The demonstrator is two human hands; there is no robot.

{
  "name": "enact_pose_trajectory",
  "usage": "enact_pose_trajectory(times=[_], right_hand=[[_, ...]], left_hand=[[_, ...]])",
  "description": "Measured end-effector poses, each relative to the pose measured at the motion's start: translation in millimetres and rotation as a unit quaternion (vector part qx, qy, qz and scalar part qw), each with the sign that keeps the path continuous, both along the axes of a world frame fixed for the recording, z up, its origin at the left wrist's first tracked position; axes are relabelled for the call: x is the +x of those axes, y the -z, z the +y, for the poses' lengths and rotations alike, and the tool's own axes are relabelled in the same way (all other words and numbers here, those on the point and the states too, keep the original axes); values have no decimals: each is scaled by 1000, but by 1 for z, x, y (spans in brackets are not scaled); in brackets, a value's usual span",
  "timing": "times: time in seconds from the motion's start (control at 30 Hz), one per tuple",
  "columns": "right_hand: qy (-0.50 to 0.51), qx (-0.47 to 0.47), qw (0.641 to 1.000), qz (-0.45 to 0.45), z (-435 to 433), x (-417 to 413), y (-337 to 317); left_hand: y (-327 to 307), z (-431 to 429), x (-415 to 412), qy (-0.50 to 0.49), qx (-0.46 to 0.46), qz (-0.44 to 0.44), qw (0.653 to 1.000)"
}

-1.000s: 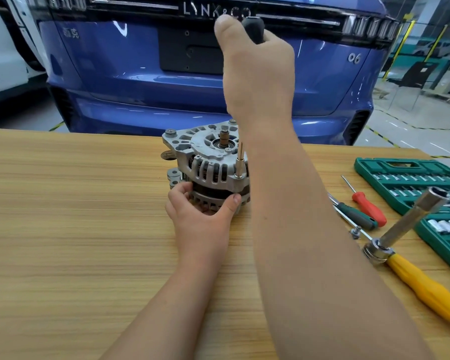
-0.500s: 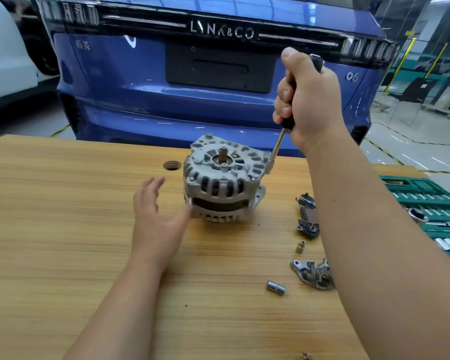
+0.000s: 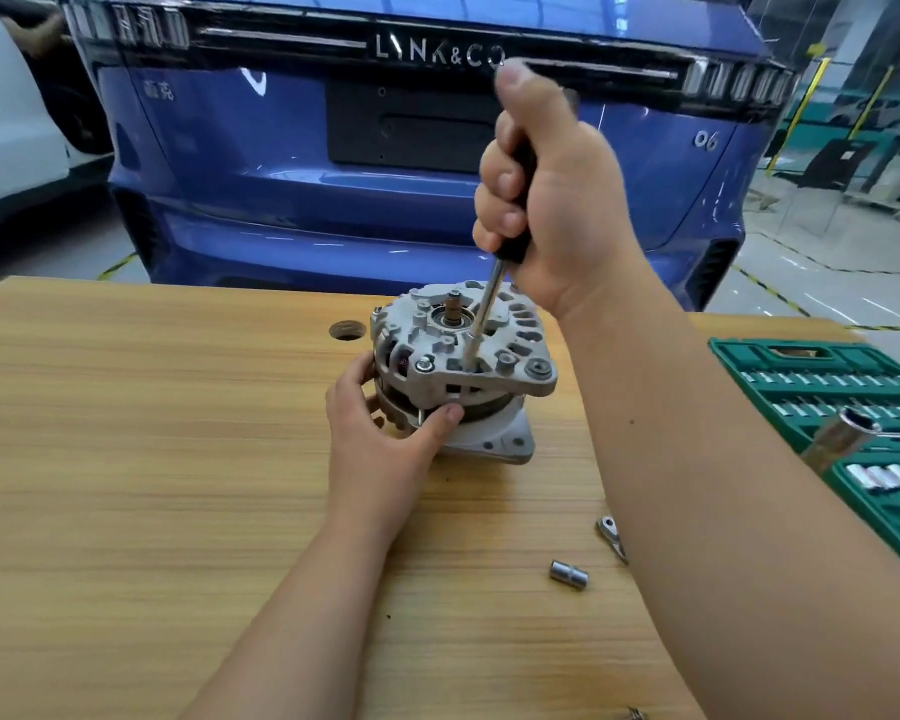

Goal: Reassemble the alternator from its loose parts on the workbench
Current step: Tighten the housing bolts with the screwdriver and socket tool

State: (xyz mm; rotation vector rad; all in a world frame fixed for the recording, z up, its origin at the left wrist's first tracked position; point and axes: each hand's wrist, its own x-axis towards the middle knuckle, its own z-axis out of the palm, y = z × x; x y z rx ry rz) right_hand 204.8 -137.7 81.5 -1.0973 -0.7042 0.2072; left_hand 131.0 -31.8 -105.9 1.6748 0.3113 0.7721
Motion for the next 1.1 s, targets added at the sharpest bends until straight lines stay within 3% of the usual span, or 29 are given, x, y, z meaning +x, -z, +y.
enact_pose_trajectory(times=[0.1, 0.3, 0.63, 0.77, 0.9, 1.03, 1.1], right_hand=[[-17, 35, 999, 18, -1, -2, -2], [27, -14, 999, 10, 2, -7, 1], [31, 52, 997, 58, -2, -3, 2], [43, -3, 999, 34, 5, -6, -4], [119, -118, 984, -54, 12, -15, -7], [142, -145, 973, -114, -2, -21, -1], [122, -145, 976, -105, -11, -21, 2]], left_hand=[[-2, -4, 1, -35, 18, 5, 999], [-1, -7, 2, -44, 43, 28, 998], [-2, -9, 0, -47, 47, 34, 997], [-2, -9, 0, -54, 66, 41, 996], [-8, -8, -6, -63, 87, 53, 993], [-36, -11, -11, -118, 120, -47, 985], [-60, -18, -4, -84, 190, -74, 975]])
